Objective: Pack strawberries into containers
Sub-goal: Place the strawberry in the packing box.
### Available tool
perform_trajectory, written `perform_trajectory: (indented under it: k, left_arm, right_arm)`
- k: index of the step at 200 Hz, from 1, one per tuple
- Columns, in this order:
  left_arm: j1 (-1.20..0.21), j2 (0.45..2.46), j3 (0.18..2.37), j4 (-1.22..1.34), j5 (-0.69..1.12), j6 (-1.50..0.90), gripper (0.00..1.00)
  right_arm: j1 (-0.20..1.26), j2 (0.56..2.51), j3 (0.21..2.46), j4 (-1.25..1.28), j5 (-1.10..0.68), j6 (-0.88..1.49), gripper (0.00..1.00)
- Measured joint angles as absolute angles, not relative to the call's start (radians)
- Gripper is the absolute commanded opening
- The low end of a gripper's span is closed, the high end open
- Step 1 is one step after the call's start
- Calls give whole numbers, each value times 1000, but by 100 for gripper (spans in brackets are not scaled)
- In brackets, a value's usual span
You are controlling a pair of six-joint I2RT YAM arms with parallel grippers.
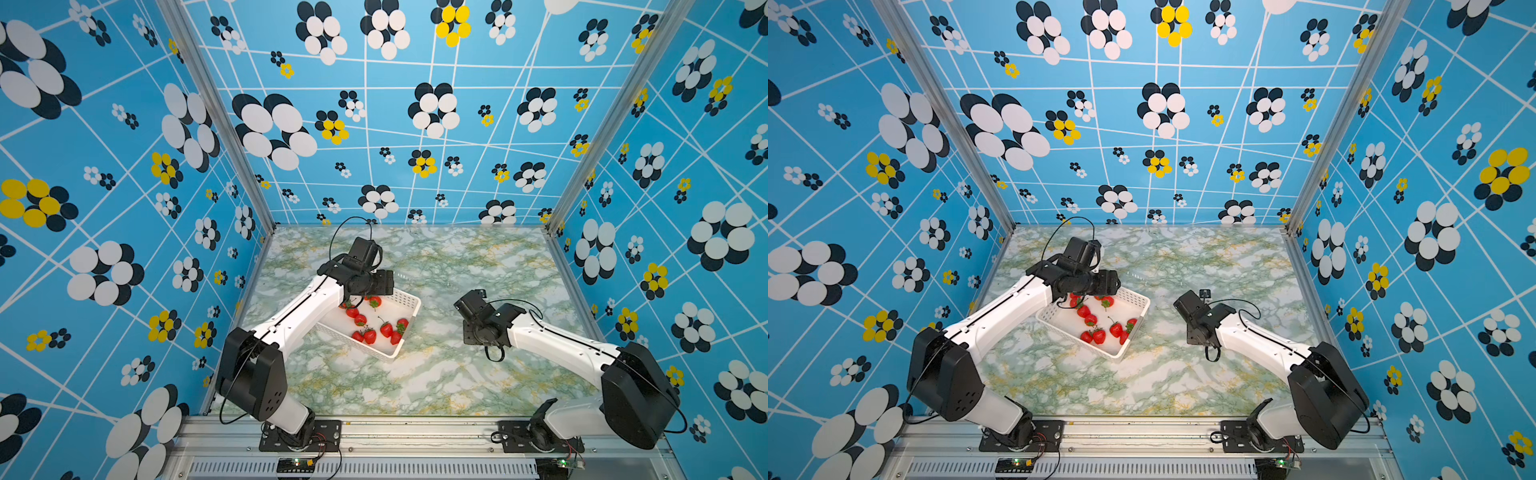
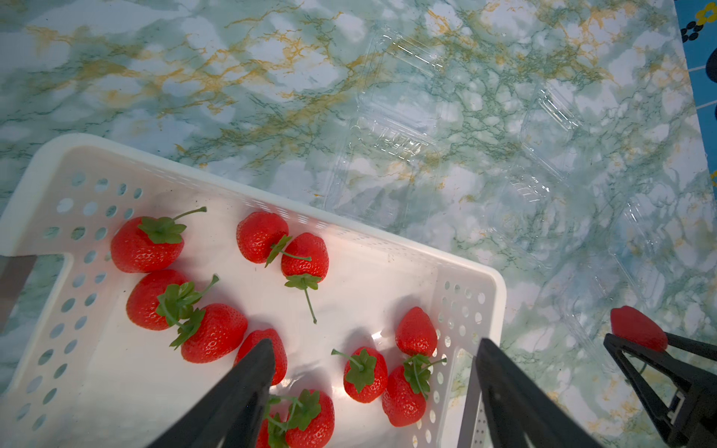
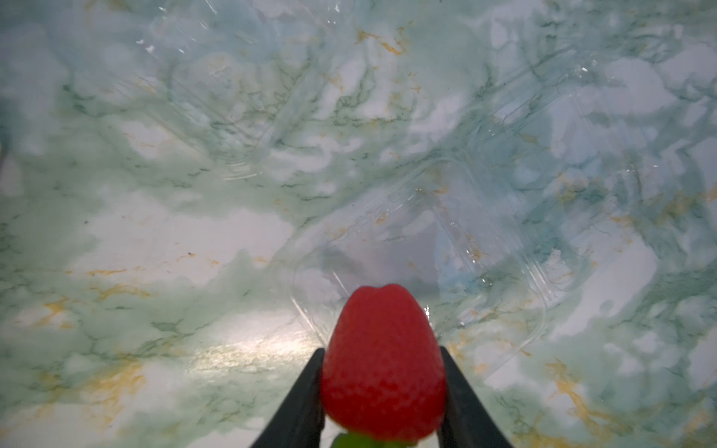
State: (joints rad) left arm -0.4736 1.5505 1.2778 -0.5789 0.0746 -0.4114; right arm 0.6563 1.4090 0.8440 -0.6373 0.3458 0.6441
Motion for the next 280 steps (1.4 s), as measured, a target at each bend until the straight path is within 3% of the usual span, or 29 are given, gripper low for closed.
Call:
perform_trajectory:
  k: [102,140,176,242,280]
  left_arm:
    - [-474,1551,1278,-580,66,-411,83]
    - [-474,1551,1278,-580,62,-411,83]
    - [-474,1551,1278,-581,59,-410,84]
    - [-474,1550,1277,-581,44,-408,84]
    - [-455,1527,1251,-583,35,-412,85]
  right_arm:
    - [560,1521,831,-556,300,634,33]
    - [559,1551,831,-540,289,620,48]
    - [559,1551,839,-545,286,616,69]
    - [561,1388,886,-591,282,594,64]
    - [633,1420,1094,-615,218,540,62]
